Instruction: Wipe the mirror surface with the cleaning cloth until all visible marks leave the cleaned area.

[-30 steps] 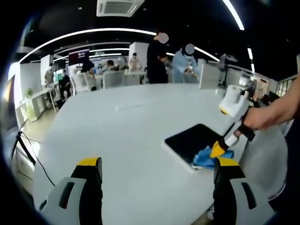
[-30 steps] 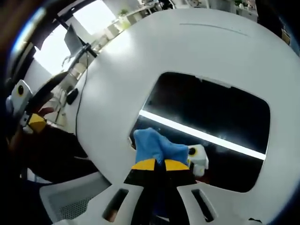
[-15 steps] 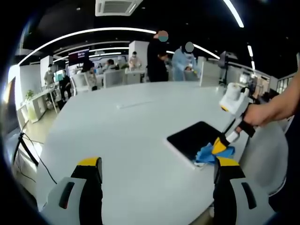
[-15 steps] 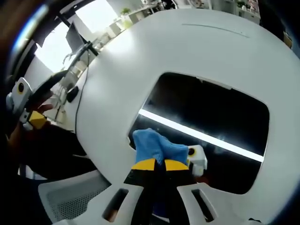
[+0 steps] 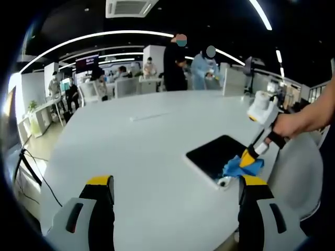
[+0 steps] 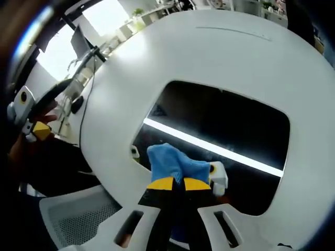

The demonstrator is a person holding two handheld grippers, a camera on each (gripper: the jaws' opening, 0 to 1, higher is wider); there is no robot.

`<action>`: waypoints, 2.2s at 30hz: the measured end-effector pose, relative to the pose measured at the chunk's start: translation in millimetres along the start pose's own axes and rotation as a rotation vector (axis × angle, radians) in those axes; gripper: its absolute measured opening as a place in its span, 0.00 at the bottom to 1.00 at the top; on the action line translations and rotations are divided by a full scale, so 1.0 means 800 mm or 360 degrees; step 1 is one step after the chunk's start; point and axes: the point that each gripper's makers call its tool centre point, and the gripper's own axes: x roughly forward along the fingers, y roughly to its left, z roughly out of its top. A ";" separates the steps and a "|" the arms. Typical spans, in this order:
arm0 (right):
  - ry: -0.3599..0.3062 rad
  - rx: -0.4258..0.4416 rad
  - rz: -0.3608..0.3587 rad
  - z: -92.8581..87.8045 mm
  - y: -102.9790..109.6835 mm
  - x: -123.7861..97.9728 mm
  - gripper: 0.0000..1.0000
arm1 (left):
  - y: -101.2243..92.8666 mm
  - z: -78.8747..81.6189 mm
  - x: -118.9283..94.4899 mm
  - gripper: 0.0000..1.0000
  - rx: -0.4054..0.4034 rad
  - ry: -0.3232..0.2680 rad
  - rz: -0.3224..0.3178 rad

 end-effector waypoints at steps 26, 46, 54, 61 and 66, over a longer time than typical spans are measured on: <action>-0.0039 -0.0004 -0.0052 0.016 -0.013 0.003 0.00 | -0.006 0.001 0.009 1.00 -0.0025 0.0000 -0.0021; -0.0061 -0.0008 -0.0107 0.049 -0.038 0.008 0.00 | 0.004 0.011 0.004 1.00 -0.0068 -0.0064 0.0016; -0.0064 -0.0003 -0.0116 0.064 -0.047 0.012 0.00 | 0.007 0.004 0.005 1.00 -0.0051 -0.0029 0.0011; -0.0071 0.0001 -0.0131 0.079 -0.055 0.016 0.00 | 0.007 0.003 0.010 1.00 -0.0016 -0.0006 -0.0001; -0.0077 0.0001 -0.0139 0.090 -0.060 0.018 0.00 | 0.004 -0.004 0.015 1.00 -0.0032 0.0038 -0.0040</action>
